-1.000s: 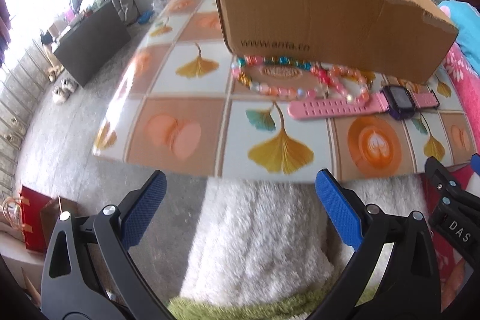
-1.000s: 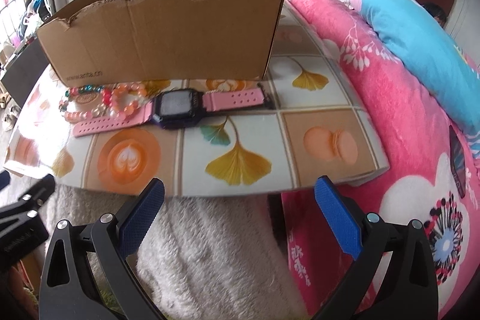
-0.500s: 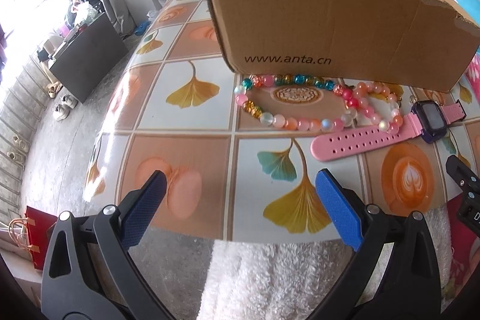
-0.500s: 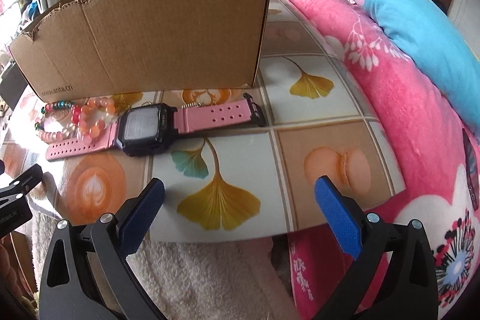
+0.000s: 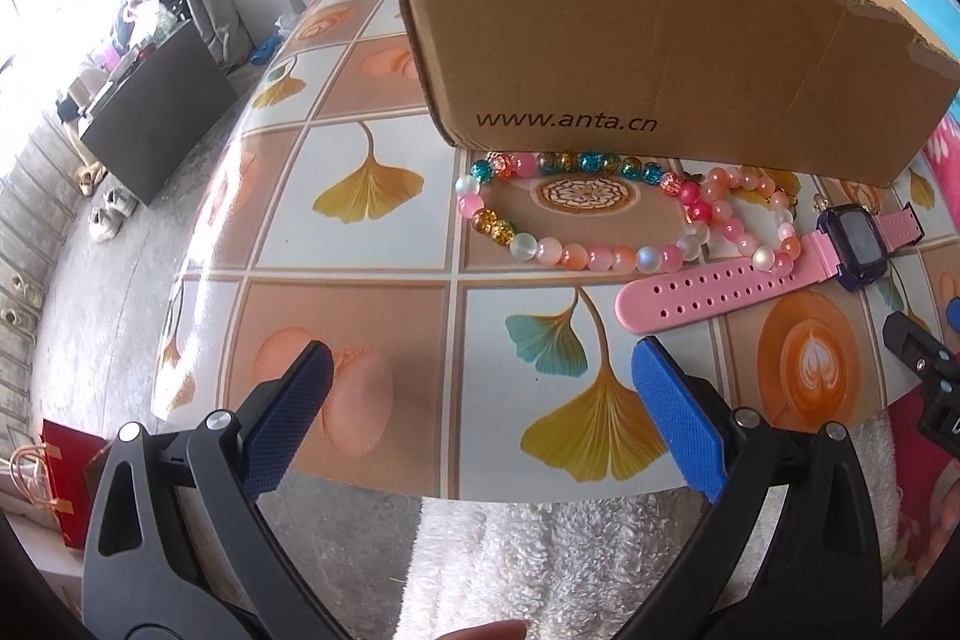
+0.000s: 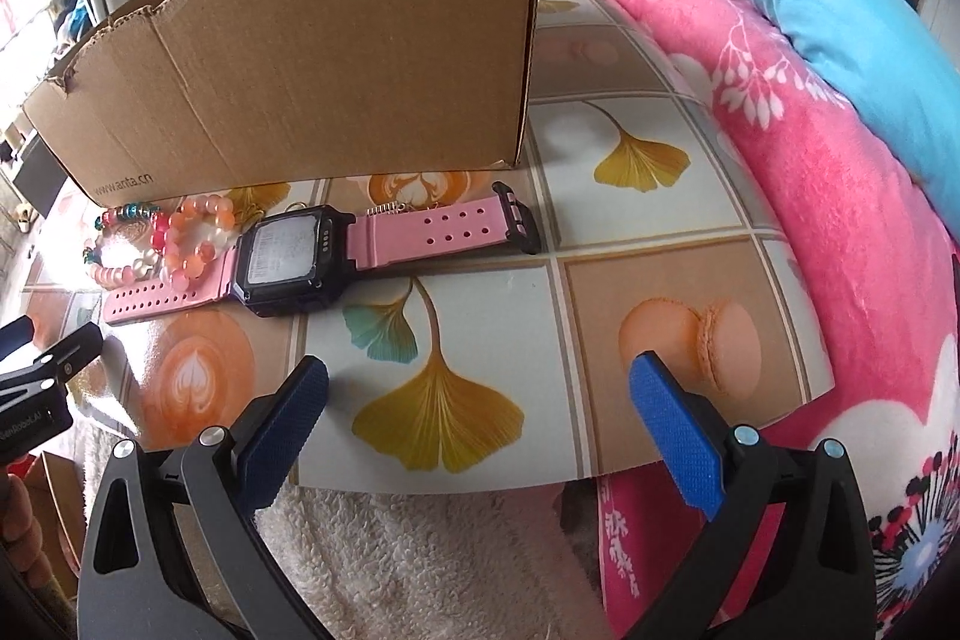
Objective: Organize jewelry
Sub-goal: 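Move the right gripper toward the pink-strap smartwatch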
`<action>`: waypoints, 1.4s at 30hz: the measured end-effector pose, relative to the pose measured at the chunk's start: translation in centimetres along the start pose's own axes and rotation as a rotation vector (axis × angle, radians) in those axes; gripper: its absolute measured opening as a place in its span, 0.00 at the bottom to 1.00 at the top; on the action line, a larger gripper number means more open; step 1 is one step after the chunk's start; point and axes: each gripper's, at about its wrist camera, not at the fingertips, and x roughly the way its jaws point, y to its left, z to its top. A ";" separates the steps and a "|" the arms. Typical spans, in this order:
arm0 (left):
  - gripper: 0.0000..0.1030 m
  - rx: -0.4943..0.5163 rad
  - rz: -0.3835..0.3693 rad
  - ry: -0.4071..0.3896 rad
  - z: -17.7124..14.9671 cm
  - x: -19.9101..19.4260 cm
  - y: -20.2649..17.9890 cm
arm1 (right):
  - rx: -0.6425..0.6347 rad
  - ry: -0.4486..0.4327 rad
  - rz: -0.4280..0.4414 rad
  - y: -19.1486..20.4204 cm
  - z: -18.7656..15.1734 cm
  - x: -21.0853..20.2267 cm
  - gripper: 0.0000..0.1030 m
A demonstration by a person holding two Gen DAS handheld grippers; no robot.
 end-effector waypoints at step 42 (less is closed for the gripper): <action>0.34 0.151 -0.260 -0.046 1.6 1.6 -2.1 | -0.517 -0.113 0.387 3.8 4.4 -4.0 0.84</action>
